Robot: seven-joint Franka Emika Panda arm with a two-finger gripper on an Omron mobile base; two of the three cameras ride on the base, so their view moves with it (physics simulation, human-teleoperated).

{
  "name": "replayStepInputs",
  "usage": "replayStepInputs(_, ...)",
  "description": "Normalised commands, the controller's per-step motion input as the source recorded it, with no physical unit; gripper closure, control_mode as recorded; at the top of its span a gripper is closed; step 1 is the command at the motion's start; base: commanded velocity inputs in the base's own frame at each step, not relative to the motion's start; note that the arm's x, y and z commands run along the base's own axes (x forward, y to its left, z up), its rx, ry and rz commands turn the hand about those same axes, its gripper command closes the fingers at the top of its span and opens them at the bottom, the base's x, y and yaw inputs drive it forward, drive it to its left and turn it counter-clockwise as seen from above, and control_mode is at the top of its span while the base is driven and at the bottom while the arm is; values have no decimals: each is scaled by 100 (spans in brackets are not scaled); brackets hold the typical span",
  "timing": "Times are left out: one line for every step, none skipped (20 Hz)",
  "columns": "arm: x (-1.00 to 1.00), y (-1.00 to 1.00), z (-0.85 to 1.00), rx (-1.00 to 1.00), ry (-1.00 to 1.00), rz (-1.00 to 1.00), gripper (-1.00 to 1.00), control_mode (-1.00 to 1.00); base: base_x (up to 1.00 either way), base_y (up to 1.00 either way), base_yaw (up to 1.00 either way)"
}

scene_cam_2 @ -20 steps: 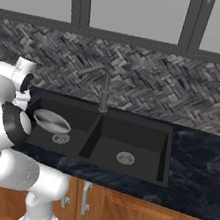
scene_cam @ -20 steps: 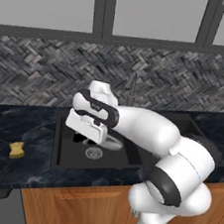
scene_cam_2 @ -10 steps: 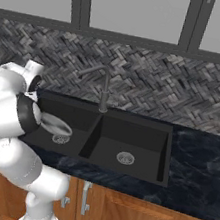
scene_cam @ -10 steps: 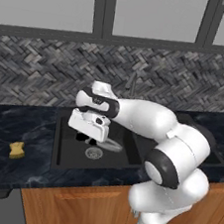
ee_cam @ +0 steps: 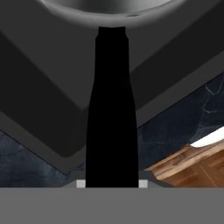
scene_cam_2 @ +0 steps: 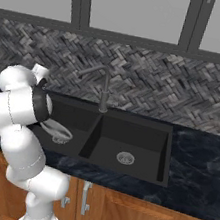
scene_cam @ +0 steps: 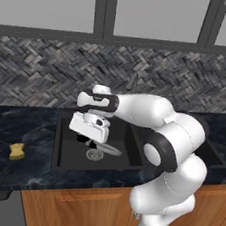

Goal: Pick the pan and sponge and place them into the sink. Then turn on the water.

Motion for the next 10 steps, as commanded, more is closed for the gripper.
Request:
replayStepInputs(26,0,-25,0,5,1,100,-100,0,0,0)
replayStepInputs(29,-2,-24,0,6,1,100,-100,0,0,0)
replayStepInputs(29,-4,-24,0,6,1,100,-100,0,0,0)
replayStepInputs(29,-5,-23,0,6,1,100,-100,0,0,0)
replayStepInputs(29,-5,-23,0,6,1,100,-100,0,0,0)
replayStepInputs(28,-4,-23,0,5,1,100,-100,0,0,0)
replayStepInputs(28,-4,-24,0,5,1,100,-100,0,0,0)
replayStepInputs(28,-2,-25,0,4,1,100,-100,0,0,0)
replayStepInputs(29,0,-26,0,4,2,100,-100,0,0,0)
replayStepInputs(26,0,-27,0,3,2,100,-100,0,0,0)
